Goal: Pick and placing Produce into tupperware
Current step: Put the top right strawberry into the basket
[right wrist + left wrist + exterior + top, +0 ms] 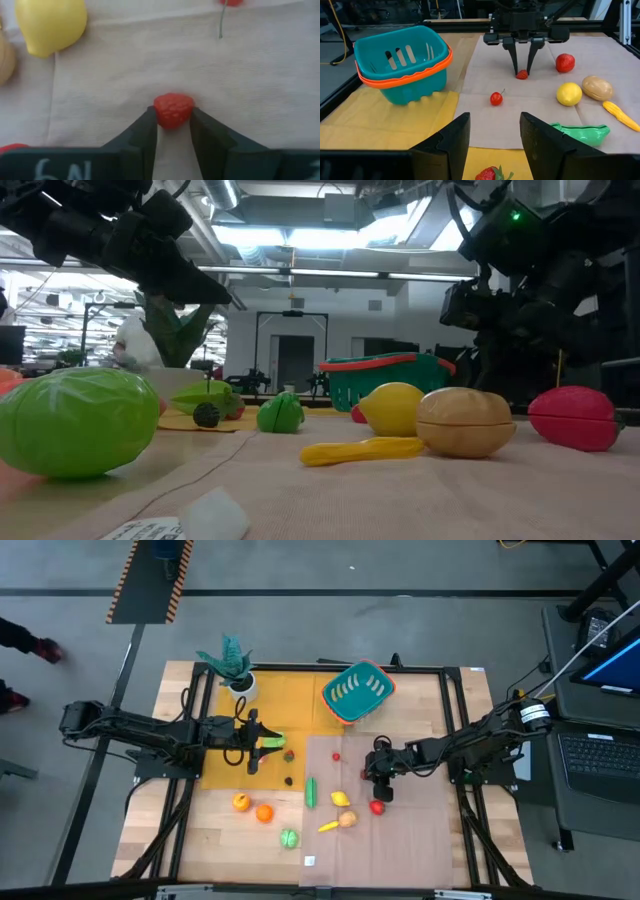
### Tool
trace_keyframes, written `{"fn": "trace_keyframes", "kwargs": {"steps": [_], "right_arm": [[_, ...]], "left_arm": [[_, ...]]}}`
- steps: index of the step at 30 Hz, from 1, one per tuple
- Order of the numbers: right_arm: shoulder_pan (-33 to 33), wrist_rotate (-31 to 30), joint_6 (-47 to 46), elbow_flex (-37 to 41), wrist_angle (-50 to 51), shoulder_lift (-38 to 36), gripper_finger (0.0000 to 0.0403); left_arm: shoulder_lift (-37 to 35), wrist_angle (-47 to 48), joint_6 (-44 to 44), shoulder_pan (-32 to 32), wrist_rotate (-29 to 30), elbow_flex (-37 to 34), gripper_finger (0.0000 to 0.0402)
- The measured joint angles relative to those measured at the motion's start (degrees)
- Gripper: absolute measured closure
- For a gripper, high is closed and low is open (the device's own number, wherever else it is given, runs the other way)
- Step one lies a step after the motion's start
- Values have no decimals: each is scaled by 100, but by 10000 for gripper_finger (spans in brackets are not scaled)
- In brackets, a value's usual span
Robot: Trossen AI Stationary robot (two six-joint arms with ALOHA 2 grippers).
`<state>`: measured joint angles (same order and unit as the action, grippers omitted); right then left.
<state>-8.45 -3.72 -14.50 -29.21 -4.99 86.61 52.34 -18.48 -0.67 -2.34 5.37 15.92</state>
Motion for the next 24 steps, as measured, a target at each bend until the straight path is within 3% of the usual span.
{"fn": "trace_keyframes", "kwargs": {"steps": [12,24], "right_arm": [[0,36,-185,0,35,0,311],[2,92,-497,0,-83,0,210]], "left_arm": [[0,2,0,-1,-2,0,237],[0,2,0,1,-2,0,237]]}}
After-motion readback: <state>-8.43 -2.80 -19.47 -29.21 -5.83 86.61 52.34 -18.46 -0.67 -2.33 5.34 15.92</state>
